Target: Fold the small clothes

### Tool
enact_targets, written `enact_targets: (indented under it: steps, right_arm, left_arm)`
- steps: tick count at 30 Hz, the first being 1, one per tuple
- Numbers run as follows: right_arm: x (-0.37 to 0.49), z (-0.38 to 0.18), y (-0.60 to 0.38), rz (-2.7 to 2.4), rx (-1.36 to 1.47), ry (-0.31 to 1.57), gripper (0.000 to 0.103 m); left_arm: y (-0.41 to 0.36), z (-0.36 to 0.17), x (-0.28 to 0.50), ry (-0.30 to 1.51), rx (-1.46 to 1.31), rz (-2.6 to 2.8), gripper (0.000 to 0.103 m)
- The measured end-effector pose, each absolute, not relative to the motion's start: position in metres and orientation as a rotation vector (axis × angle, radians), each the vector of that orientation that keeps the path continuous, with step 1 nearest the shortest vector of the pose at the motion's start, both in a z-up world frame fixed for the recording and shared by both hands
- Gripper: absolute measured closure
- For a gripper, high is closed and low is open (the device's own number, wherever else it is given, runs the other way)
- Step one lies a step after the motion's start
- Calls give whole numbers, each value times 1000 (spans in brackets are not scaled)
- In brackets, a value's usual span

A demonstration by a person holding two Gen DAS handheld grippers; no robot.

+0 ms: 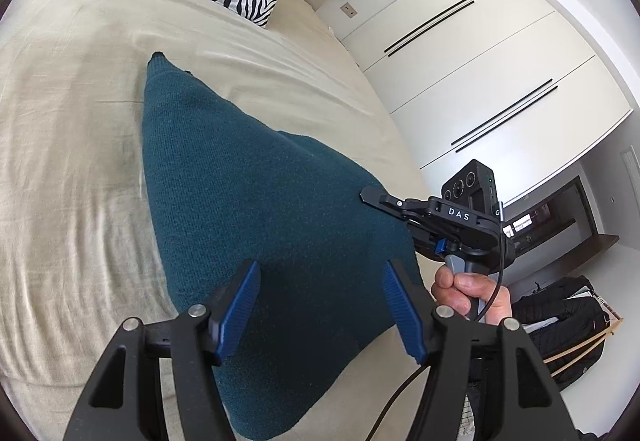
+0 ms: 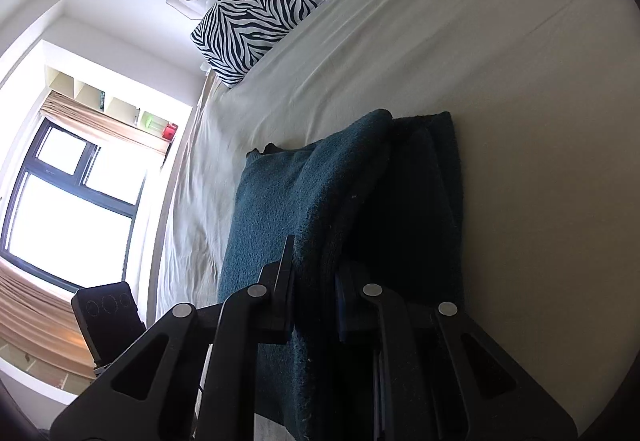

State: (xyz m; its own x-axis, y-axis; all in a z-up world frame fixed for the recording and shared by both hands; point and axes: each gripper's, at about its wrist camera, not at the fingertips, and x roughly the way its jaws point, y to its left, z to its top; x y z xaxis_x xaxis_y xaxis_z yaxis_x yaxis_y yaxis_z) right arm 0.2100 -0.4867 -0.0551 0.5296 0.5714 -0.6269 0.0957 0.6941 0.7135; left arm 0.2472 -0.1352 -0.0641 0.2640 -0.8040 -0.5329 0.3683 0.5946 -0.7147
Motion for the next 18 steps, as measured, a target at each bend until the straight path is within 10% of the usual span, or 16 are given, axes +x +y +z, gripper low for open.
enact_targets:
  steps: [18]
  right_arm:
    - [178,-114,-525,264,914,1014,86]
  left_arm:
    - [-205,-68,281,1033,-248,-787,38]
